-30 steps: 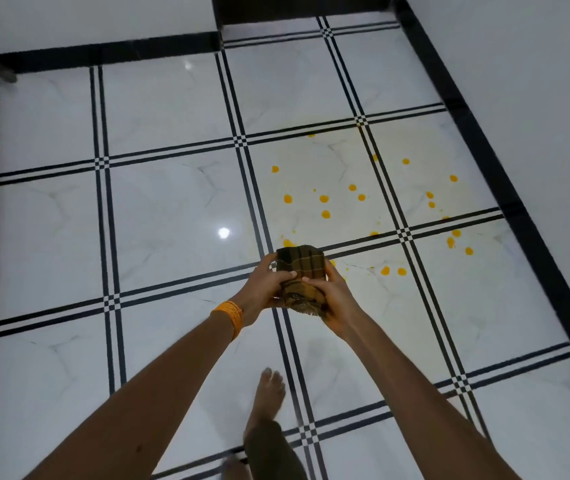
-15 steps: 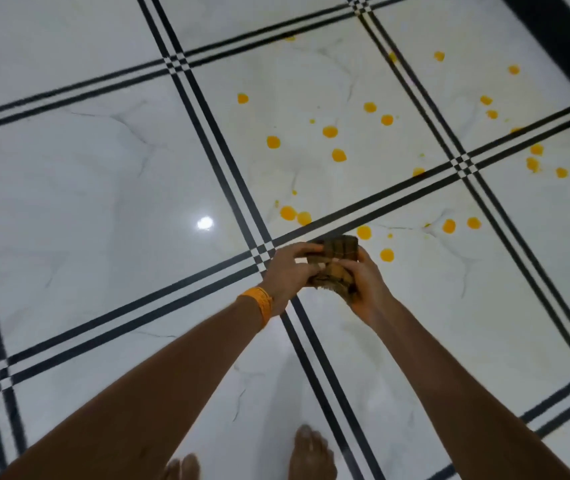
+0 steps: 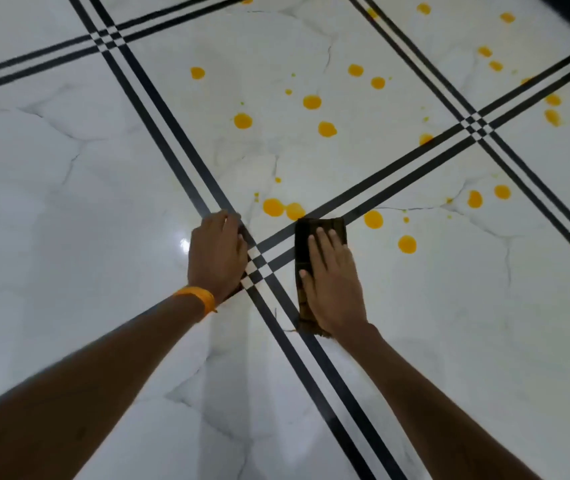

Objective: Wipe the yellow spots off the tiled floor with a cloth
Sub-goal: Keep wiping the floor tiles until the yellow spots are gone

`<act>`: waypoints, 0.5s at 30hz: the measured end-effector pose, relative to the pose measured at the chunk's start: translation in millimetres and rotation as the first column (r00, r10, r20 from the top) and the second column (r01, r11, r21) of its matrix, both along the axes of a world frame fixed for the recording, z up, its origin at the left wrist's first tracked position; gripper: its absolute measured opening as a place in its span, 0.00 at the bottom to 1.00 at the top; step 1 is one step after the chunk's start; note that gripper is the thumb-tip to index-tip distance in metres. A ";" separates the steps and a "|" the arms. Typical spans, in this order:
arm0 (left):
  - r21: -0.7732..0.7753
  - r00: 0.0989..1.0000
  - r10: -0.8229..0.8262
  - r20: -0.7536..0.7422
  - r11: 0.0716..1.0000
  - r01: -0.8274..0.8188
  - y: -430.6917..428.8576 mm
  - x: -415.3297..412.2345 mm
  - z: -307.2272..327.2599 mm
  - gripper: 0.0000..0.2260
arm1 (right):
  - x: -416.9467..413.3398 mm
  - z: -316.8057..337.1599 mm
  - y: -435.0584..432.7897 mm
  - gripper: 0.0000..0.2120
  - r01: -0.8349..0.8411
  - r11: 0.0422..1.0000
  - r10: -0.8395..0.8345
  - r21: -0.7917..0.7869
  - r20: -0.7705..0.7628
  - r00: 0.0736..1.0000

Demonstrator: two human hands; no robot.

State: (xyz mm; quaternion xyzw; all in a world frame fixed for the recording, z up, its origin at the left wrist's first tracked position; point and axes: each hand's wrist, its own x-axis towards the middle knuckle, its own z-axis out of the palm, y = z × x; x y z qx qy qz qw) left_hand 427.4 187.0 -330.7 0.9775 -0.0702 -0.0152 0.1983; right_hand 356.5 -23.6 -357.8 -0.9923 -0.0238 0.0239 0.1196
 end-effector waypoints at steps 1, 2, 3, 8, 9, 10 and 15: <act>0.021 1.000 -0.028 0.010 0.999 0.028 8.9 15.0 -9.8 0.14 | 1.9 -10.1 5.3 0.28 -0.049 0.999 0.049 -0.003 -0.007 0.999; 0.055 0.998 -0.062 0.012 0.997 0.061 18.1 28.6 -22.7 0.18 | 0.5 -18.1 9.4 0.28 -0.063 0.998 0.063 0.013 -0.019 0.998; 0.099 0.995 -0.098 0.003 0.990 0.097 26.2 41.9 -35.3 0.22 | -2.3 -24.7 9.8 0.29 -0.043 0.999 0.043 0.029 -0.018 0.999; 0.150 0.995 -0.097 0.016 0.984 0.093 50.9 77.9 -68.4 0.30 | 52.6 -36.7 -22.5 0.30 0.145 0.989 -0.142 -0.032 0.060 0.988; 0.144 0.996 -0.085 0.033 0.986 0.080 51.9 80.4 -71.5 0.30 | 83.0 -39.5 -24.1 0.31 0.207 0.977 -0.203 -0.050 0.073 0.977; 0.141 0.996 -0.083 0.042 0.987 0.076 51.5 80.8 -73.6 0.30 | 111.1 -40.2 -20.0 0.32 0.253 0.966 -0.248 -0.059 0.079 0.965; 0.164 0.995 -0.094 0.016 0.982 0.090 51.9 77.6 -75.2 0.30 | 111.7 -48.1 31.1 0.31 -0.040 0.996 0.045 -0.086 0.052 0.998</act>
